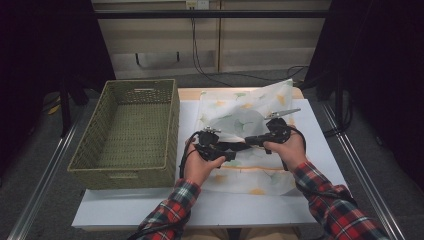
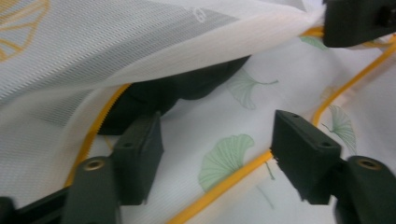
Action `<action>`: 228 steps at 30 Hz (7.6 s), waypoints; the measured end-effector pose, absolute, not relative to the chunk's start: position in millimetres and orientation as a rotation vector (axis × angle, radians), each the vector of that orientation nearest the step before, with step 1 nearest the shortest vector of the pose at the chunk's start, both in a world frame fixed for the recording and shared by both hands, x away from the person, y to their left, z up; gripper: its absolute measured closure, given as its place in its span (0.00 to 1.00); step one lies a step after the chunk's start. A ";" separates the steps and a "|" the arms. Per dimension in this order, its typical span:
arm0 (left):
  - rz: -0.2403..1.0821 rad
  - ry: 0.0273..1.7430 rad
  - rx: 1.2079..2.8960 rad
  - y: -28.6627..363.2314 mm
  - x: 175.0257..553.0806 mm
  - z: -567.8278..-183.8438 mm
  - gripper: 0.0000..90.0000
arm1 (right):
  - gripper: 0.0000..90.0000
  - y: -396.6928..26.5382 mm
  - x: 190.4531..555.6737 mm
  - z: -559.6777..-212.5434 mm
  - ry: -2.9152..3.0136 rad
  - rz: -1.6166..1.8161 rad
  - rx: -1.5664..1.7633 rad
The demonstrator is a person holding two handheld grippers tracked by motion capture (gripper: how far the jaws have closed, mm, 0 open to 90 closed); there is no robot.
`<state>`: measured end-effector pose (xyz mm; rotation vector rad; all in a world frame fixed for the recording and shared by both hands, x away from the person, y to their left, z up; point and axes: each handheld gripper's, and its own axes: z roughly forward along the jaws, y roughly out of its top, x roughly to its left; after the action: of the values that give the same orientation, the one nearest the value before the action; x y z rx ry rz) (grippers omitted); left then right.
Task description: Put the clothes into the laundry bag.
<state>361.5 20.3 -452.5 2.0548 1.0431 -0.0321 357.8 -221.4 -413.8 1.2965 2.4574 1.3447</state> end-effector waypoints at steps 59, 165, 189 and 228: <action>0.096 1.153 2.025 56.5 361.9 -448.4 0.13 | 0.99 -252.4 330.2 -449.1 2.493 1.322 1.263; -0.120 1.336 1.933 70.0 379.1 -458.5 1.00 | 0.97 -283.4 312.7 -455.4 2.436 1.292 1.334; -0.164 1.312 1.932 60.7 373.4 -445.0 1.00 | 0.71 -239.4 311.5 -444.2 2.489 1.390 1.274; -0.158 1.288 1.938 65.6 370.7 -428.4 1.00 | 0.73 -169.6 319.4 -454.7 2.625 1.508 1.261</action>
<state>370.7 65.6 -428.4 1.9377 1.2878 -0.1576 319.4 -169.6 -454.7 1.2611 2.6247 1.5084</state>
